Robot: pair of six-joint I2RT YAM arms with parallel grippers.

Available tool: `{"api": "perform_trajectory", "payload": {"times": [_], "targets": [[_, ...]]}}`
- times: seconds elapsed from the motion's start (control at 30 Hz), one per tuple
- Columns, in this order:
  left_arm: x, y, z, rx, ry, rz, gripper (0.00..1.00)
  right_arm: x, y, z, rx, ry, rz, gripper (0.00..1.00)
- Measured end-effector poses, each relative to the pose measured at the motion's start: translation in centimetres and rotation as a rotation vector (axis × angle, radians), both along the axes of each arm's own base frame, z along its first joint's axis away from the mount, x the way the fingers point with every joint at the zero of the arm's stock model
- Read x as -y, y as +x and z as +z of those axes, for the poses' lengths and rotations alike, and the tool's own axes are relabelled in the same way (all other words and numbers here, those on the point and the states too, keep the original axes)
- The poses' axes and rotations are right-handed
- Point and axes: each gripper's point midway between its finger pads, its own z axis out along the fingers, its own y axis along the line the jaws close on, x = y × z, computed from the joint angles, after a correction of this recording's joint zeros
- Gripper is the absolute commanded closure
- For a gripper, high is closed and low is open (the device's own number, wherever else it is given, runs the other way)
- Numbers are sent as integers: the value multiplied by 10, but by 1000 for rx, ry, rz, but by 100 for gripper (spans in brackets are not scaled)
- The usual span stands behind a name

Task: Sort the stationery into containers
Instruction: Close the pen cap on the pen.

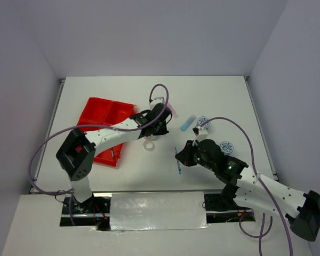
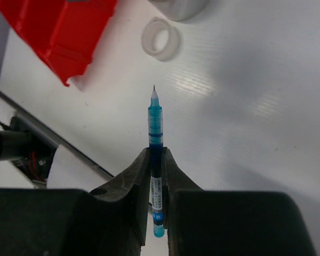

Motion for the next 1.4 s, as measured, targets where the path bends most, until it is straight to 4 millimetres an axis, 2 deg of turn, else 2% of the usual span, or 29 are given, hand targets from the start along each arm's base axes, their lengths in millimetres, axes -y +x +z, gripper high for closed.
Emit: {"api": "perform_trajectory", "payload": {"times": [0.1,0.17,0.3,0.43,0.63,0.8,1.0,1.13,1.4], "targets": [[-8,-11,6,5,-37,7,100,-11,-5,9,40,65,56,100],[-12,-17,20,27,-75,4,100,-18,-6,17,70,93,80,100],[-17,-23,69,117,-197,13,100,-33,-7,36,146,144,129,100],[-27,-32,122,226,-322,12,100,-48,-7,46,196,156,166,100],[-48,-55,165,328,-453,15,100,-73,-20,69,302,194,250,100],[-60,-67,188,386,-522,8,100,-84,-20,96,386,246,259,100],[-66,-77,205,426,-579,-10,100,-92,-15,127,451,290,243,100],[-66,-82,213,441,-609,-27,100,-94,-12,138,472,309,223,100],[-68,-89,223,462,-645,-48,100,-92,-1,147,486,307,162,100]]}}
